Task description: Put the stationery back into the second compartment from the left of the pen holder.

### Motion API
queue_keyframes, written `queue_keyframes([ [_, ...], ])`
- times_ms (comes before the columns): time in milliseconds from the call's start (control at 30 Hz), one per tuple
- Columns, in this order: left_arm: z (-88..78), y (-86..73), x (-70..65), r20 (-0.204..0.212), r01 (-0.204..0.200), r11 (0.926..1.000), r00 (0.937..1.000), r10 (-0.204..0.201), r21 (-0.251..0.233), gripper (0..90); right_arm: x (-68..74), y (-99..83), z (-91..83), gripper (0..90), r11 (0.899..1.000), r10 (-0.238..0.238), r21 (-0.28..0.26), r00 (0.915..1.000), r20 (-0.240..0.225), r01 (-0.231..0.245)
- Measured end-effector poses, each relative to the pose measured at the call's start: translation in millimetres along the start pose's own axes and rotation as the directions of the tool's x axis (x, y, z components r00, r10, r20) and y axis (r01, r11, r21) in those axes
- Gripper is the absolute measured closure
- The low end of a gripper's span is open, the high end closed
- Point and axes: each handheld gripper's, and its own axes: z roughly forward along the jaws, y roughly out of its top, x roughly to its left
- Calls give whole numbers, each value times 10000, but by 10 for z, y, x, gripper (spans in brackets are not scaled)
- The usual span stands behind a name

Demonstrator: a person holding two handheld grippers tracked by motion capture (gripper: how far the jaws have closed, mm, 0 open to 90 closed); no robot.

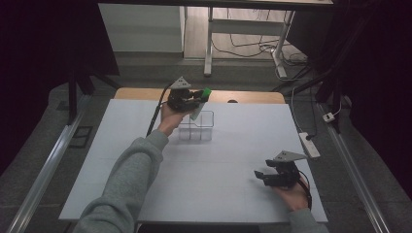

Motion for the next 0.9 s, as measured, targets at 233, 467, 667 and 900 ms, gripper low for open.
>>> queue_keyframes([
  [233,56,-62,42,30,15,9998,10000,-16,217,660,0,-2,3,308,10000,-3,10,10000,-12,3],
  [467,38,-143,89,291,174,9980,9994,-192,603,487,-2,-3,4,308,10000,-6,5,10000,-25,6],
  [667,-82,-143,58,248,80,9974,9996,-98,721,382,5,2,2,308,10000,-46,19,10000,0,46],
  [900,-327,-227,-62,178,-262,9949,9995,246,978,359,5,3,-2,307,10000,-33,9,10000,-34,33],
])
